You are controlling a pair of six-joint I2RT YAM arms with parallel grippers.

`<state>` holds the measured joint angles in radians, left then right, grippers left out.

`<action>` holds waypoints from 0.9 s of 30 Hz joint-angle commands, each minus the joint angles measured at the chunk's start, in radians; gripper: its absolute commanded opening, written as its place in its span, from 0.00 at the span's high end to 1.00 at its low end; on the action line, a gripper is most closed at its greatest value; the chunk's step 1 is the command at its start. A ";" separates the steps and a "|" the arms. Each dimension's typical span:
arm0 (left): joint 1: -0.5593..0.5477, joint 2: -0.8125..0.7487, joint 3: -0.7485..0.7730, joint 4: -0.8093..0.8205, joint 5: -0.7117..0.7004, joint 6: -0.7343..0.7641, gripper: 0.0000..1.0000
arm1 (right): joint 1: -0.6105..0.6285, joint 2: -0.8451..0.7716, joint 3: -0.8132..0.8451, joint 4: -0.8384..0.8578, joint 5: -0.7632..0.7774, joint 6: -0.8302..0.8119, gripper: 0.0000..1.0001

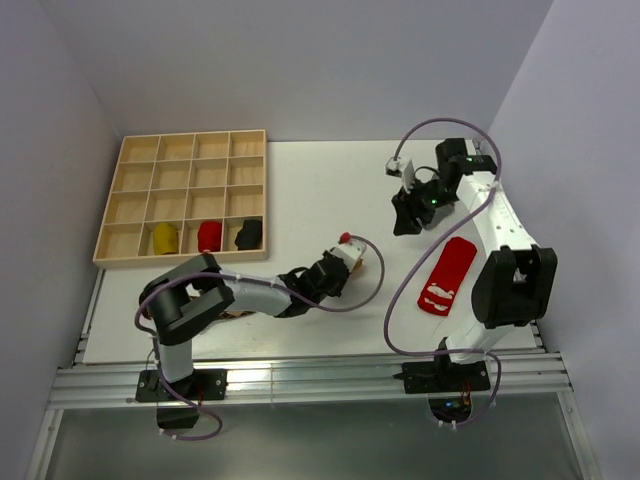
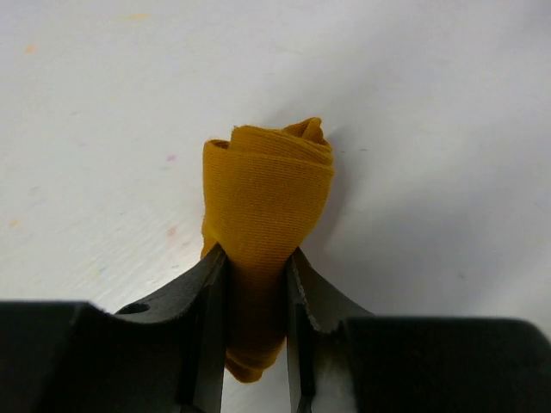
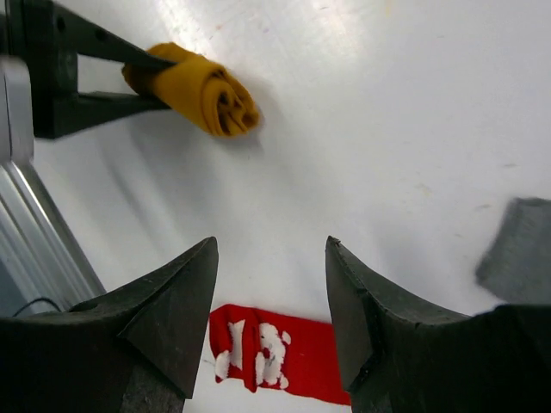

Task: Roll the socks
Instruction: Pick up the sock at the center of the board, then place the sock in the storage box.

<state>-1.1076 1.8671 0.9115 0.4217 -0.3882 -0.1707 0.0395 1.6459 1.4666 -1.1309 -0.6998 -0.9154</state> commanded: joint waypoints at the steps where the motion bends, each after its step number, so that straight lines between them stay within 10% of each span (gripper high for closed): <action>1: 0.058 -0.141 -0.032 -0.043 0.029 -0.108 1.00 | -0.032 -0.069 0.000 0.088 -0.043 0.115 0.39; 12: 0.311 -0.451 0.001 -0.245 -0.063 -0.133 1.00 | -0.102 -0.116 -0.022 0.171 -0.012 0.194 0.40; 27: 0.802 -0.493 0.205 -0.437 -0.340 -0.049 1.00 | -0.104 -0.109 0.006 0.276 0.034 0.270 0.40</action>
<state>-0.3653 1.4036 1.0737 -0.0151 -0.6384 -0.2871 -0.0593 1.5673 1.4464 -0.9077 -0.6727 -0.6704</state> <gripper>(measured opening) 0.308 0.601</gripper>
